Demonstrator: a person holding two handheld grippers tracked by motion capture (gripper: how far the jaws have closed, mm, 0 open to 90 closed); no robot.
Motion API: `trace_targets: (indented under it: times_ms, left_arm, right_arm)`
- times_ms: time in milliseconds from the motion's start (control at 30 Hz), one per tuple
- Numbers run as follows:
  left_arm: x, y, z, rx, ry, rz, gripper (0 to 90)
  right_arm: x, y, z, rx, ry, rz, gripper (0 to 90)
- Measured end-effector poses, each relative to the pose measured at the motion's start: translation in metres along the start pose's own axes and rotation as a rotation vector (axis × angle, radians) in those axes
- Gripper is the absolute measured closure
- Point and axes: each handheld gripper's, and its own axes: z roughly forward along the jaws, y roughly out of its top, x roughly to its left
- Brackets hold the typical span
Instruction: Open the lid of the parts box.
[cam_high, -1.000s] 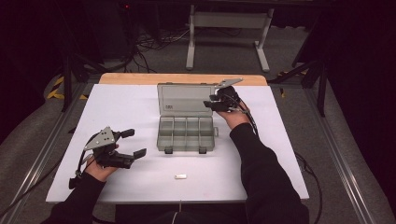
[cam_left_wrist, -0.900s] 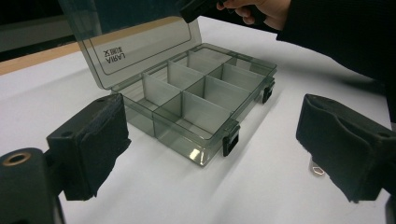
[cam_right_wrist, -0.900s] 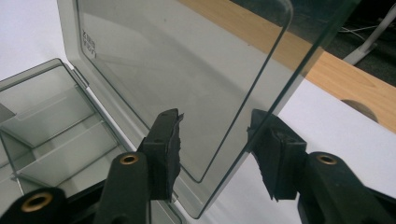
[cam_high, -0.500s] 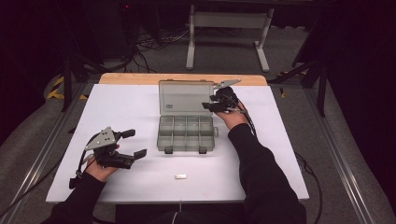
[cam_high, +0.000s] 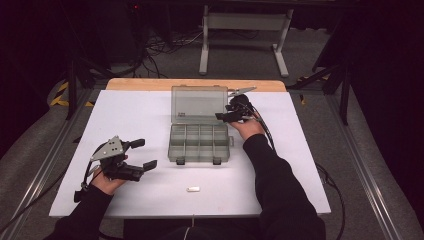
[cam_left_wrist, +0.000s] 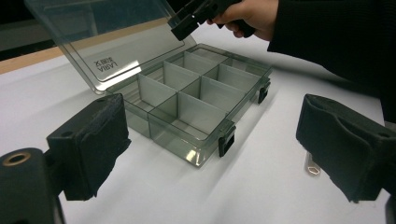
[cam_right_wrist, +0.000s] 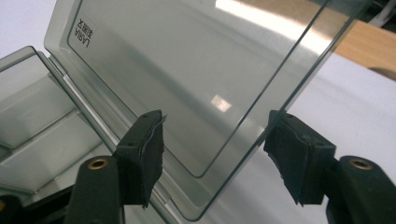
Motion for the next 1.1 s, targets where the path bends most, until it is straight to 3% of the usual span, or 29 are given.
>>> trace_targets:
  times_ms: [367, 833, 1100]
  left_arm:
    - [0.0, -0.0002, 0.0005, 0.004, -0.002, 0.0, 10.0]
    - [0.0002, -0.0002, 0.0, 0.004, -0.003, 0.0, 10.0]
    - [0.0, -0.0001, -0.0005, 0.001, 0.001, -0.002, 10.0]
  right_arm:
    - [-0.0054, -0.0047, 0.004, 0.031, 0.016, 0.046, 35.5]
    - [-0.0068, -0.0076, 0.0086, 0.065, 0.018, 0.058, 35.1]
    - [-0.0083, -0.0069, 0.0023, 0.06, 0.01, 0.061, 34.9]
